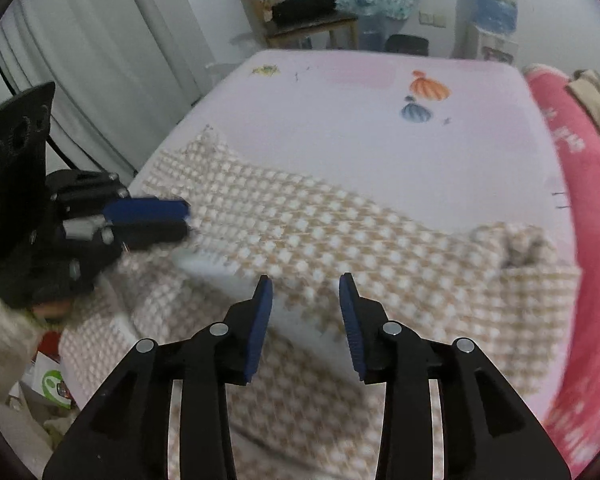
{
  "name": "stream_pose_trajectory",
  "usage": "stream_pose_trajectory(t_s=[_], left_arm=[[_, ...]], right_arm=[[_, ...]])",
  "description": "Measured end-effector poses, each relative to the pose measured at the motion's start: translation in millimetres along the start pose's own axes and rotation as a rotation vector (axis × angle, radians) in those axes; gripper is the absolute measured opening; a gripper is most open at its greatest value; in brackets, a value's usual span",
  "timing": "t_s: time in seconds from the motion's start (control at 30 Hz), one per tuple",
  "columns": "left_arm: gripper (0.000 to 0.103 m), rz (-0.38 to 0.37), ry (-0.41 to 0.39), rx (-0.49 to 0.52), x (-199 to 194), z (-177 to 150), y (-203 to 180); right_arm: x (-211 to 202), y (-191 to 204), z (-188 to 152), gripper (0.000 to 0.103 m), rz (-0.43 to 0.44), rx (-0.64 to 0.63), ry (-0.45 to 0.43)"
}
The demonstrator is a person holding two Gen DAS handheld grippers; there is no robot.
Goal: Fold large clothes
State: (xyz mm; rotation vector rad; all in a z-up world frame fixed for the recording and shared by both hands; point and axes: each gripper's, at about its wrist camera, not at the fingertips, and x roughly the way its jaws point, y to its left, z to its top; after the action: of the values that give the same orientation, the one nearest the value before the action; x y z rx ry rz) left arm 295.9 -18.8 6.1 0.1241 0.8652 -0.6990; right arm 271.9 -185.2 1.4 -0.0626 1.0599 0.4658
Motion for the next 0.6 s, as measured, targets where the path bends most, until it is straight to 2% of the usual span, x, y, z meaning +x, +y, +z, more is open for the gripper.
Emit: stream_pose_trajectory(t_s=[0.07, 0.13, 0.27, 0.37, 0.43, 0.53, 0.6], left_arm=[[0.014, -0.007, 0.048, 0.010, 22, -5, -4], [0.014, 0.019, 0.099, 0.025, 40, -15, -3], [0.014, 0.016, 0.097, 0.038, 35, -27, 1], [0.014, 0.031, 0.109, 0.057, 29, -35, 3], [0.014, 0.047, 0.113, 0.067, 27, -39, 3], [0.014, 0.052, 0.115, 0.057, 24, -43, 5], [0.014, 0.049, 0.113, 0.037, 19, -45, 8]], right_arm=[[13, 1, -3, 0.034, -0.004, -0.004, 0.031], [19, 2, -11, 0.034, -0.027, -0.031, 0.043], [6, 2, -20, 0.034, -0.021, -0.035, 0.073], [-5, 3, -16, 0.030, -0.009, -0.028, 0.050], [-10, 5, -8, 0.022, 0.034, -0.021, 0.013], [-4, 14, 7, 0.019, 0.114, 0.003, -0.026], [12, 19, 12, 0.018, 0.139, 0.009, -0.014]])
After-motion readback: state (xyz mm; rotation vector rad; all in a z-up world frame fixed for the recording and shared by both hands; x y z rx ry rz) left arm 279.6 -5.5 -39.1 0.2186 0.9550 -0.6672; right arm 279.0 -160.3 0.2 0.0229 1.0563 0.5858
